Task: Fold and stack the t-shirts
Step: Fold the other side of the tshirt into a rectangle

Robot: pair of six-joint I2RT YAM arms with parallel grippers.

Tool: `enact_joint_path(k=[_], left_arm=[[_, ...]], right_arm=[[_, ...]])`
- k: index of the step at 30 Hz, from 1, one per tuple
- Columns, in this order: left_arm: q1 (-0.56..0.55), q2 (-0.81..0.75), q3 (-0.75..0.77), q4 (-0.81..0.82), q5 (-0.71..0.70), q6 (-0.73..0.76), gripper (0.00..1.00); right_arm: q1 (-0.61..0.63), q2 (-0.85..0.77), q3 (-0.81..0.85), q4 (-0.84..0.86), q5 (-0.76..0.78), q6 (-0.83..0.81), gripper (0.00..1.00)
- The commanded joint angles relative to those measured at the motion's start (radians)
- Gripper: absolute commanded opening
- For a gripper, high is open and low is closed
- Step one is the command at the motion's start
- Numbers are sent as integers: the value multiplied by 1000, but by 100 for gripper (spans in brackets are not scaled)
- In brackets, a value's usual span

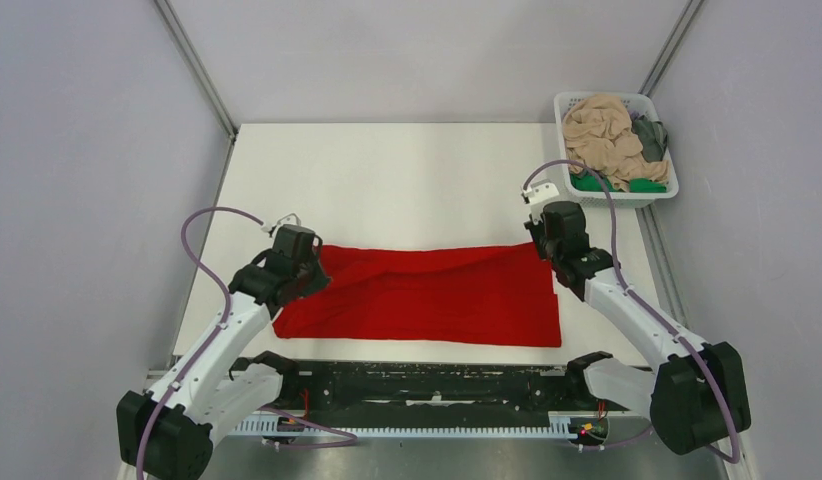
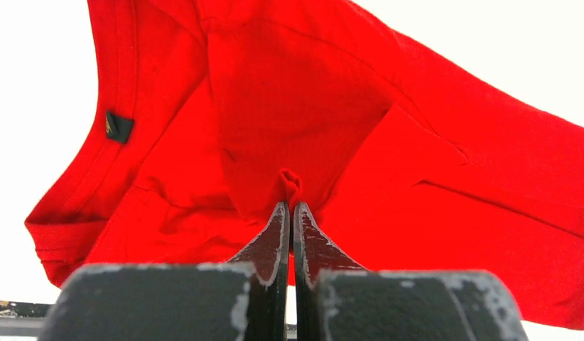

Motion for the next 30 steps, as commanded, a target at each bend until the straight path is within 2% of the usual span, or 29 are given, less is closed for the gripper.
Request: enact_joint_path(k=[1,5,6,7,10,11,12,15,17,18,24,30], left_arm=[[-3,-51,-41,-58,60,-71,5],[-7,-78,-75,-157,89,-148,11],[-13,-90,-76,-189,89,-164,21],[-22,-107,-73,-220,88,-184,46],[-32,-159,-57,-257,119,-215,83],[-33,-177,-46,-258,123,-208,96],[-33,-188,-31,-255,122,-195,100],[-33,-169,19,-213,118,-126,100],[-33,-114,43,-146,140,-75,100],[-33,-77,50,-97,152,-54,100],[-33,212,85,170,225,-15,100],[-38,420,75,314,339,-5,100]], right_arm=[[25,-59,-69,-45,58,38,6],[27,-122,-130,-98,87,132,12],[28,-136,-141,-114,91,163,14],[29,-156,-144,-133,93,189,21],[28,-212,-140,-168,75,258,58],[28,-235,-134,-177,76,266,75],[28,-258,-128,-181,88,276,97],[27,-322,-120,-168,207,389,98],[27,-355,-132,-166,298,521,98],[27,-372,-145,-137,308,534,98],[27,-432,-206,5,119,463,98],[27,-403,-213,-12,93,433,98]])
